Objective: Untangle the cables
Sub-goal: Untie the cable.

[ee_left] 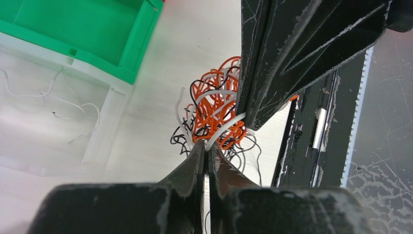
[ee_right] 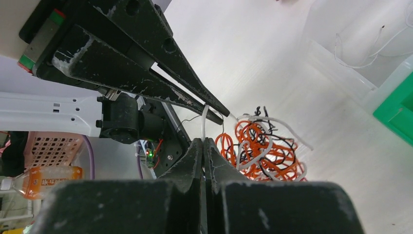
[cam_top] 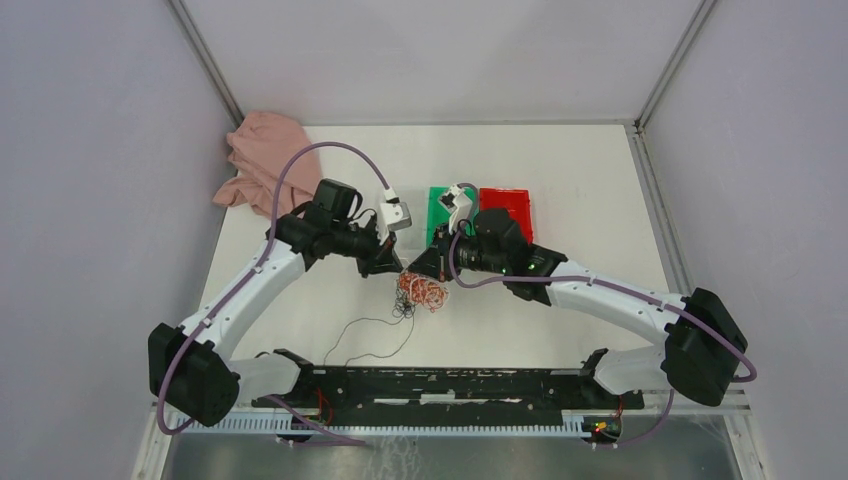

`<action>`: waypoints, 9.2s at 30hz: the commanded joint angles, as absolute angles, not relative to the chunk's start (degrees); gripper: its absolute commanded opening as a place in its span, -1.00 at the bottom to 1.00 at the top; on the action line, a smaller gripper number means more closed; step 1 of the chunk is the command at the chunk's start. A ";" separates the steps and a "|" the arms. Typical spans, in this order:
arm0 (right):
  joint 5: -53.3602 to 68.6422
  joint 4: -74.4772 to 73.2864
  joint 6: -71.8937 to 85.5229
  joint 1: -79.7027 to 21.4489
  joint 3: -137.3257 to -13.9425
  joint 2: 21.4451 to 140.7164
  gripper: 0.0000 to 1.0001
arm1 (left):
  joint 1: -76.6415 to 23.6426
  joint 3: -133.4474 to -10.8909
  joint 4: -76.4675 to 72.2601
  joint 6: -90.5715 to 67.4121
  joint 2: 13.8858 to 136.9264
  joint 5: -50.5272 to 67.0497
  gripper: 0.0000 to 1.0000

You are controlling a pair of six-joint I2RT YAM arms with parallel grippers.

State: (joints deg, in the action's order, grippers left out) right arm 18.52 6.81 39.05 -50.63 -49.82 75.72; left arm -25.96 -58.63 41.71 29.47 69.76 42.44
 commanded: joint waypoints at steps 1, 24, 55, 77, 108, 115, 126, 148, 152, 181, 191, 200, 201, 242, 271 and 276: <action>19.53 10.24 40.19 -50.97 -52.47 74.29 -0.88 | -25.95 -61.40 38.50 27.85 69.49 42.32 -0.93; 11.45 0.44 37.77 -49.65 -56.34 69.87 0.06 | -29.51 -68.05 50.62 56.58 58.49 33.84 -0.94; 9.03 6.46 37.28 -55.36 -59.45 82.72 0.08 | -33.86 -70.81 37.96 58.26 54.80 35.02 -0.94; -5.60 10.23 38.63 -55.18 -42.02 78.37 -0.16 | -34.19 -78.39 22.78 44.65 54.14 33.31 -0.94; 6.70 10.49 39.51 -55.55 -47.00 66.73 0.23 | -34.14 -66.46 25.65 45.61 49.45 32.27 -0.94; 7.94 11.95 40.08 -56.94 -49.15 71.17 0.22 | -34.19 -67.92 25.57 43.27 50.24 33.15 -0.94; 5.27 18.88 42.80 -57.48 -50.41 75.15 0.12 | -34.28 -71.27 24.69 35.04 51.74 35.22 -0.94; -0.93 17.83 44.03 -57.82 -36.21 71.13 -0.82 | -34.22 -81.29 29.72 43.80 50.73 17.91 -0.94; -2.22 15.96 44.11 -57.82 -32.96 69.59 -0.85 | -34.26 -81.55 30.91 47.24 49.84 9.50 -0.94; -9.56 -6.98 33.86 -57.85 -43.10 54.11 0.50 | -34.19 -75.39 34.53 36.01 46.44 17.05 -0.94; -0.08 10.68 34.07 -62.36 -47.40 64.58 0.28 | -34.19 -76.37 33.06 29.44 48.56 18.80 -0.94; 6.08 24.98 38.56 -63.48 -51.38 73.32 0.19 | -34.19 -76.31 33.04 28.87 48.81 19.90 -0.94; 5.58 25.04 38.01 -63.47 -51.87 73.91 0.19 | -34.19 -76.48 33.05 28.64 48.84 20.41 -0.94; 7.98 19.61 33.47 -63.47 -57.47 78.11 -0.15 | -34.23 -84.38 34.04 28.61 51.43 31.16 -0.94; 1.70 31.57 37.03 -63.50 -43.50 90.64 -0.39 | -34.24 -100.62 15.06 23.73 59.31 20.65 -0.94; -0.11 33.43 36.78 -63.46 -40.63 90.45 -0.36 | -34.19 -101.95 9.69 25.40 59.68 14.04 -0.94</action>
State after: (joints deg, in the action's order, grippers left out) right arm 1.48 40.01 37.74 -63.22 -45.15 88.05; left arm -34.26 -95.53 31.99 24.91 61.36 21.12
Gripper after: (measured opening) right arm 0.311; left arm 0.054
